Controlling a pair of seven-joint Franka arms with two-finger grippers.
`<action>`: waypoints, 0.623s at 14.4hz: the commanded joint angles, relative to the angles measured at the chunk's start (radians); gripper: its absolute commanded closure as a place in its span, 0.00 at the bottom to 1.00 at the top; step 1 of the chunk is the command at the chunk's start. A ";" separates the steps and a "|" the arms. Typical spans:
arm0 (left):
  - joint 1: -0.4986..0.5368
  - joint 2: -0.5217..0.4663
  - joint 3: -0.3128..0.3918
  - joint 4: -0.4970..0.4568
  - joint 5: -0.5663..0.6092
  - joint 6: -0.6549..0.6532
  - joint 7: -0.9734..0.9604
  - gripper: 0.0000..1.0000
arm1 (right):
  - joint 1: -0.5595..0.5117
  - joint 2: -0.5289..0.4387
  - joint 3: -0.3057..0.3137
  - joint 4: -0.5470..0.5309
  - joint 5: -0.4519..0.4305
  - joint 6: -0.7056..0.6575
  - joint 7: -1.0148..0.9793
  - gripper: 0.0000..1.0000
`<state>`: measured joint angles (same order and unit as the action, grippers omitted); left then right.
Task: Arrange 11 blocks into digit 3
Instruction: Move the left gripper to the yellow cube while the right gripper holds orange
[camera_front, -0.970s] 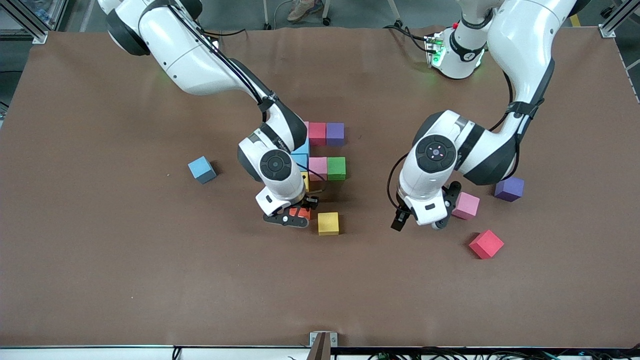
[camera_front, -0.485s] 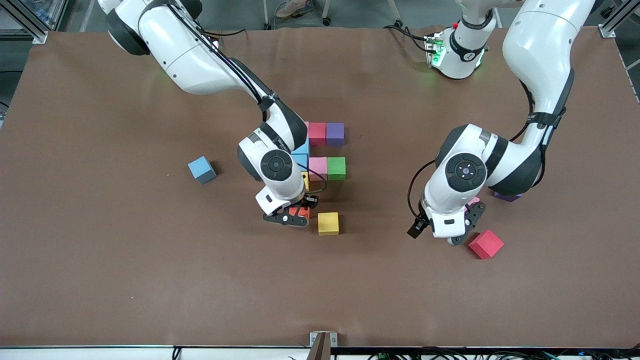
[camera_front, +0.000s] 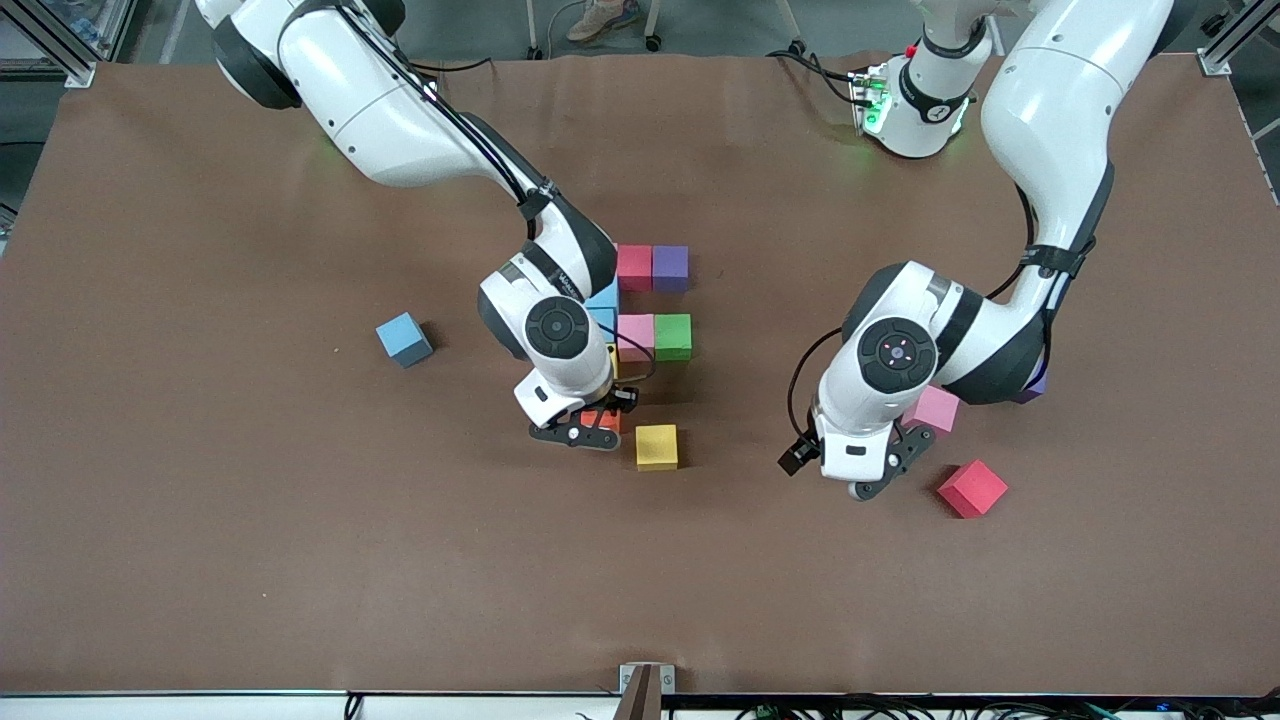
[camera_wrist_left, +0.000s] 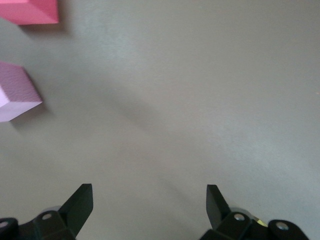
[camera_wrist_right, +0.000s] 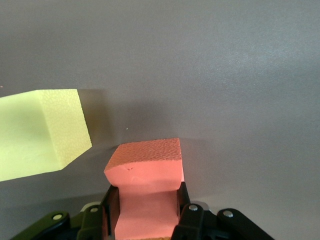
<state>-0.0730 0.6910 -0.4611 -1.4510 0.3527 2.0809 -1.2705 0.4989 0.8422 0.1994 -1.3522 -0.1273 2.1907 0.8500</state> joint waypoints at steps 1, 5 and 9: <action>-0.007 0.034 -0.001 0.035 -0.012 0.021 0.043 0.00 | 0.004 -0.028 0.005 -0.051 -0.011 -0.008 -0.020 0.89; -0.016 0.053 -0.001 0.035 -0.012 0.047 0.118 0.00 | 0.003 -0.046 0.005 -0.077 -0.011 0.000 -0.042 0.89; -0.045 0.091 0.001 0.041 -0.012 0.111 0.152 0.00 | 0.003 -0.054 0.008 -0.085 -0.009 0.000 -0.042 0.89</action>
<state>-0.0945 0.7524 -0.4631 -1.4407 0.3527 2.1715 -1.1590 0.4997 0.8324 0.2042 -1.3695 -0.1273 2.1895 0.8120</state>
